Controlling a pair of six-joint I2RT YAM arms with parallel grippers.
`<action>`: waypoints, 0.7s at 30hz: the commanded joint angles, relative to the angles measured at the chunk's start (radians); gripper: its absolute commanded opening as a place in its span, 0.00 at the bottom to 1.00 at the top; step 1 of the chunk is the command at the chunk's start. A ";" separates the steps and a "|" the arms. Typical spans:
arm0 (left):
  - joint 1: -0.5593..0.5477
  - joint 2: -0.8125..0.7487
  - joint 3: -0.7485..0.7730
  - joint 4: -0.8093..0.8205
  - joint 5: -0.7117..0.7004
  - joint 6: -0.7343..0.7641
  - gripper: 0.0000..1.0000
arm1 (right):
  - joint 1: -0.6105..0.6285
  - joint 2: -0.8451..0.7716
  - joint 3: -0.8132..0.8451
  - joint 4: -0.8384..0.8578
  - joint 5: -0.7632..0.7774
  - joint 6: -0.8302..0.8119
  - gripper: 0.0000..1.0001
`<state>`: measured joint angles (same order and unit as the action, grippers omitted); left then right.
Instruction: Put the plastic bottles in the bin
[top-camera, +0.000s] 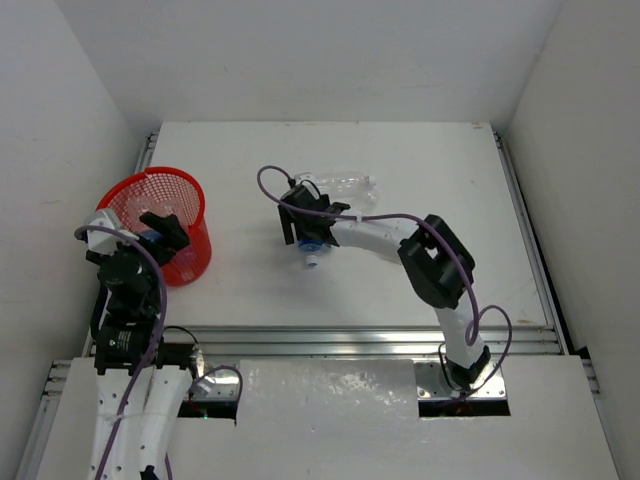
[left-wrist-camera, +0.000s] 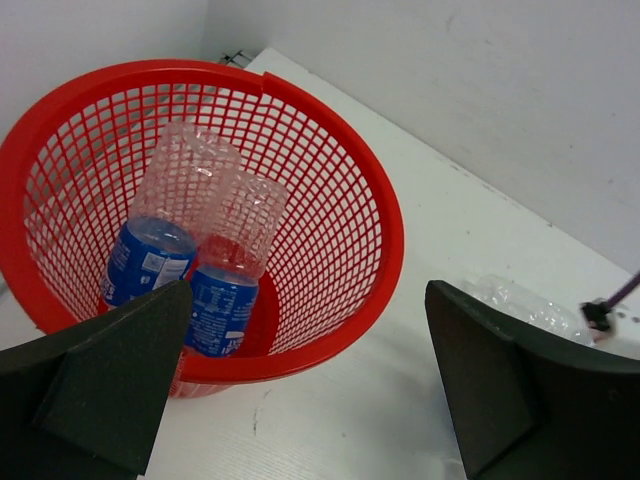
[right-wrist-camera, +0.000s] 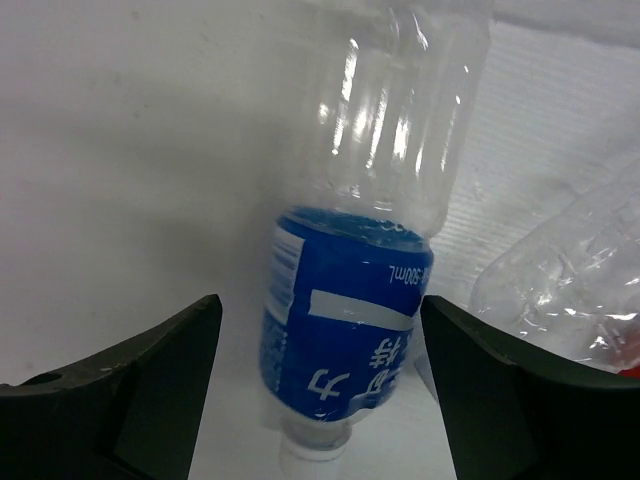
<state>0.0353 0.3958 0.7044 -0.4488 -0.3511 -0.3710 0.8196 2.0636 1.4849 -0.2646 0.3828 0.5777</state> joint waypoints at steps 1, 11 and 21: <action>-0.011 0.017 0.009 0.045 0.050 0.004 1.00 | -0.002 0.027 0.048 -0.007 0.024 -0.026 0.80; -0.018 0.003 0.007 0.062 0.147 0.018 1.00 | 0.101 -0.018 -0.070 0.157 -0.067 -0.113 0.24; -0.026 0.071 0.026 0.070 0.998 0.012 1.00 | 0.159 -0.724 -0.687 0.784 -0.504 -0.165 0.15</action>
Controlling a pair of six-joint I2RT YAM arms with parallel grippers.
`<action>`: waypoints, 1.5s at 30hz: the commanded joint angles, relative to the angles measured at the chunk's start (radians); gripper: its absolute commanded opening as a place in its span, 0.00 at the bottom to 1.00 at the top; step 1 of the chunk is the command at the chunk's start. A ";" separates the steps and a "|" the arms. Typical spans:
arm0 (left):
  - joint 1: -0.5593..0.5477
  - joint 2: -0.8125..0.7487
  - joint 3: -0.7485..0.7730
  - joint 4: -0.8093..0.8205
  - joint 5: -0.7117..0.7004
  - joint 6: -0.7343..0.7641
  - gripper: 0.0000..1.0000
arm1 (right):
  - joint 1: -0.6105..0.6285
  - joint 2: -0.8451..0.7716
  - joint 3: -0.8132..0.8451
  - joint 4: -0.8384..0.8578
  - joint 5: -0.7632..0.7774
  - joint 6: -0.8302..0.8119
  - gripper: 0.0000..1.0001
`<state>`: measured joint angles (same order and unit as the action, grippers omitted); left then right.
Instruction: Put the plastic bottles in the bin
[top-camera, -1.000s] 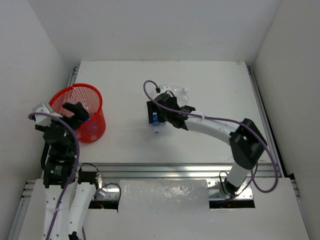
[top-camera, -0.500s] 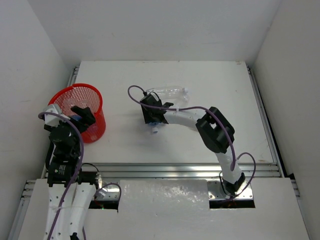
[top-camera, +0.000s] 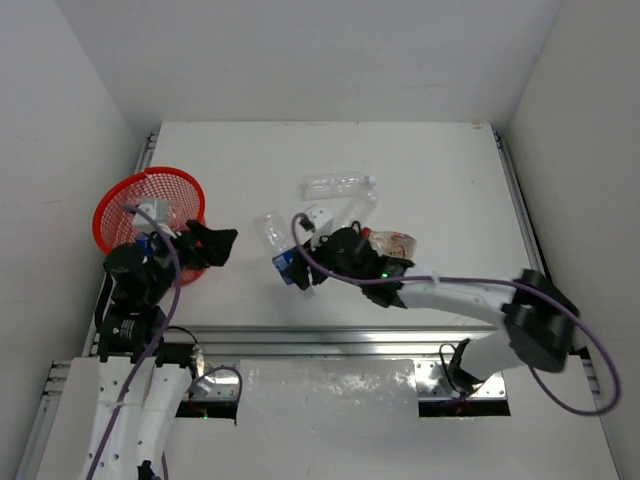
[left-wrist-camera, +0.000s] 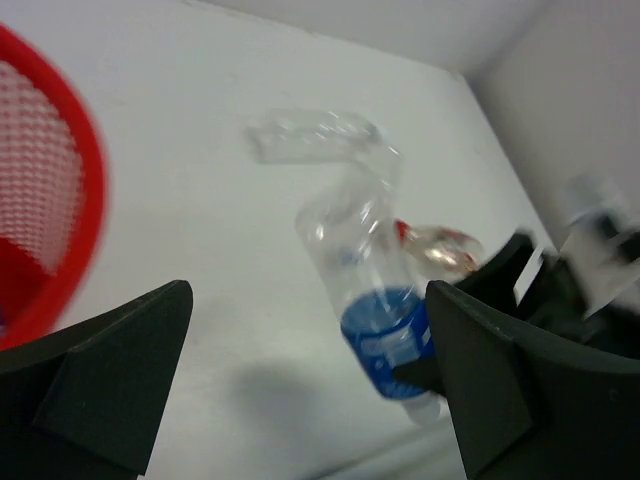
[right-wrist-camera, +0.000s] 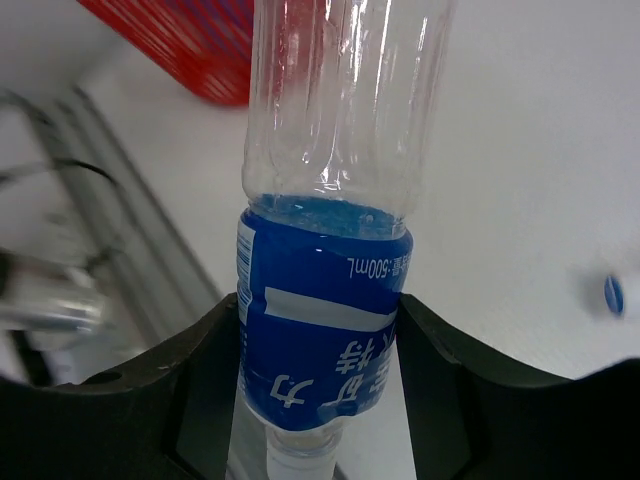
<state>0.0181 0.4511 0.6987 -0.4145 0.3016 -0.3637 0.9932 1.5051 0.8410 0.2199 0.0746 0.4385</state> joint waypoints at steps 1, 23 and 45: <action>-0.007 0.009 0.036 0.042 0.410 -0.007 1.00 | -0.013 -0.193 -0.060 0.303 -0.222 -0.021 0.15; -0.007 -0.003 -0.050 0.618 0.752 -0.394 0.57 | 0.059 -0.230 -0.028 0.530 -0.766 0.045 0.19; -0.009 0.187 0.371 -0.045 0.026 -0.204 0.00 | 0.050 -0.403 -0.005 -0.014 -0.054 -0.124 0.99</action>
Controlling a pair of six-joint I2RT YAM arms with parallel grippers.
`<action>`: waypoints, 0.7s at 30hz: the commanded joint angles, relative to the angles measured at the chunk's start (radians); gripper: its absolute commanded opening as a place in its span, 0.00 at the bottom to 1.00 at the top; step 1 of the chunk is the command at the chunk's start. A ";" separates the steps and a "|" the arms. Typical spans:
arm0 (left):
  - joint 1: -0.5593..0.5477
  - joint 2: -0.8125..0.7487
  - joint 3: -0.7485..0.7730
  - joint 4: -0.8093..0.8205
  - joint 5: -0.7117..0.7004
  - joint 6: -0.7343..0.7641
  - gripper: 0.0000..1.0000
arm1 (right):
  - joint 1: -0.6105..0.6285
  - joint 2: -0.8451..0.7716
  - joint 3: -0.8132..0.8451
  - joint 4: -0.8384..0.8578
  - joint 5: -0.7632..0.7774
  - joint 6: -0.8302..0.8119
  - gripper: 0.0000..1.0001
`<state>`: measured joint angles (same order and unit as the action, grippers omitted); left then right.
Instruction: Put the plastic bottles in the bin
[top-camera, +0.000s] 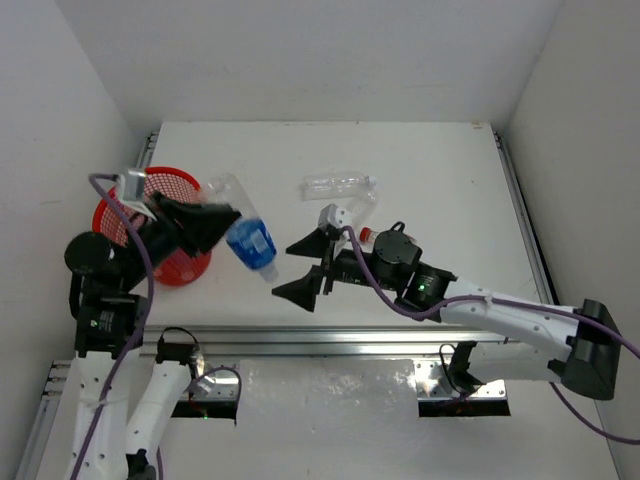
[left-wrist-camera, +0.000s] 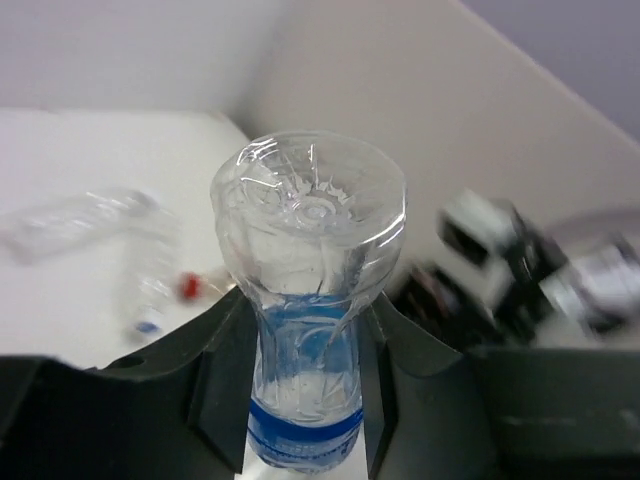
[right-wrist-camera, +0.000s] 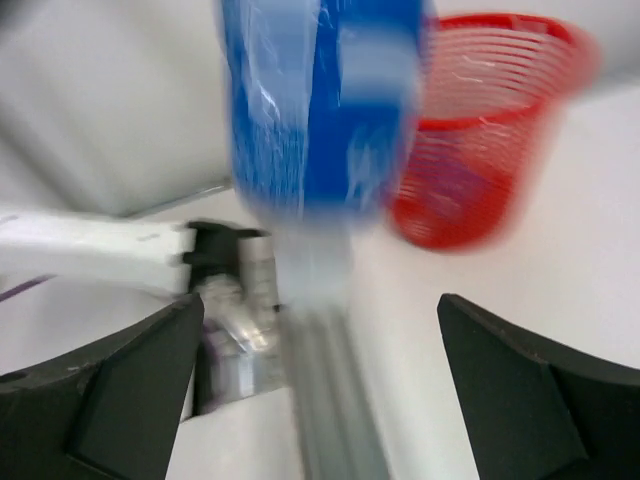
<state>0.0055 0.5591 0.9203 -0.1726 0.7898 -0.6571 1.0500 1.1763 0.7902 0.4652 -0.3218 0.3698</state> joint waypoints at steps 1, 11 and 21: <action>0.004 0.119 0.178 -0.339 -0.683 0.109 0.00 | -0.024 -0.127 0.034 -0.323 0.574 -0.017 0.99; 0.005 0.337 0.318 -0.266 -1.543 0.235 0.00 | -0.113 -0.524 -0.299 -0.519 0.797 0.107 0.99; 0.004 0.446 0.311 -0.293 -1.566 0.240 0.76 | -0.163 -0.508 -0.310 -0.585 0.771 0.141 0.99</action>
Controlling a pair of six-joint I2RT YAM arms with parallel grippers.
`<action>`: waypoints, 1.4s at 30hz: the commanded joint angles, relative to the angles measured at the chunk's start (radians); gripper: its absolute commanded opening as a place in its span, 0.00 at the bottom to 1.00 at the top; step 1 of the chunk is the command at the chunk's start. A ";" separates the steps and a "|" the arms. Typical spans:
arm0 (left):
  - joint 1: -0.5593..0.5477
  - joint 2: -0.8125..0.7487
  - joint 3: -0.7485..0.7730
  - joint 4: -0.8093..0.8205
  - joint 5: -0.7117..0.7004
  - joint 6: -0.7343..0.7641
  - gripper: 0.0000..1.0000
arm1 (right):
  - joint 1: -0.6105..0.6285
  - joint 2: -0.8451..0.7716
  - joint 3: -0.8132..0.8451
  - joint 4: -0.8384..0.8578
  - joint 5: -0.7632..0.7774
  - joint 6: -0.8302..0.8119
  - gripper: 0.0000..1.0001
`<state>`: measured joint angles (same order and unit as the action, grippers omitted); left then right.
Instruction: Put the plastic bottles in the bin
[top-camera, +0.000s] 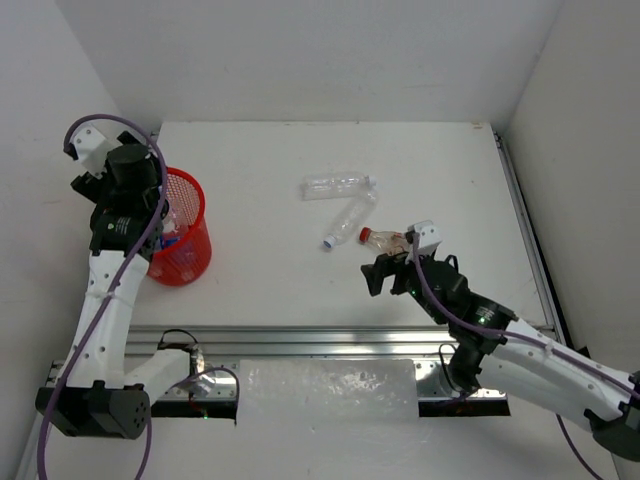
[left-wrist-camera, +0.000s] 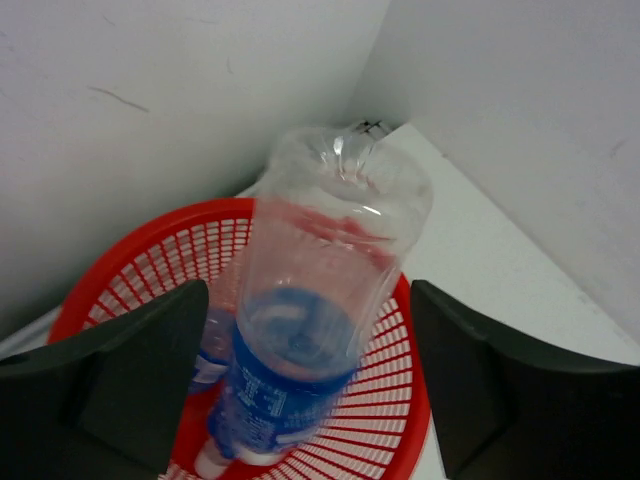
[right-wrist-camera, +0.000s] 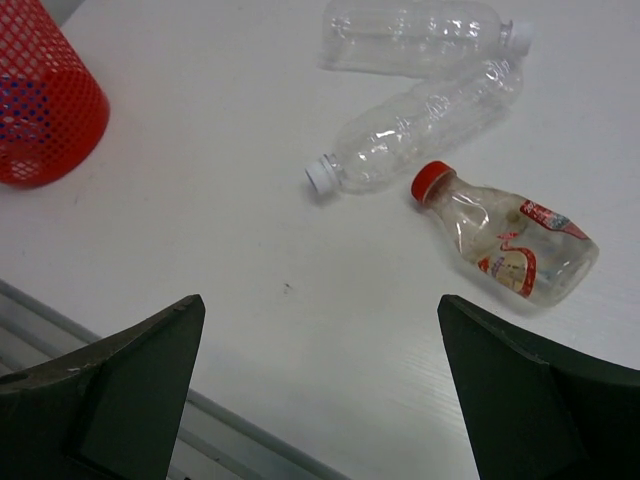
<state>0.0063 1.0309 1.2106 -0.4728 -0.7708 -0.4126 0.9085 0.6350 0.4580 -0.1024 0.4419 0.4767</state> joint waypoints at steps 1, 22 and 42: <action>0.003 -0.029 0.027 -0.009 0.014 -0.018 0.82 | -0.034 0.087 0.050 -0.046 0.003 0.055 0.99; 0.003 -0.442 -0.203 -0.185 0.590 0.109 0.97 | -0.496 1.173 0.769 -0.471 -0.276 -0.585 0.95; -0.038 -0.442 -0.351 0.024 1.271 -0.033 0.96 | -0.501 0.535 0.350 -0.220 -0.763 -0.290 0.19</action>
<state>-0.0204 0.5869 0.9443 -0.6132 0.1646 -0.3546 0.3836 1.4334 0.8837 -0.5392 -0.0444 0.0559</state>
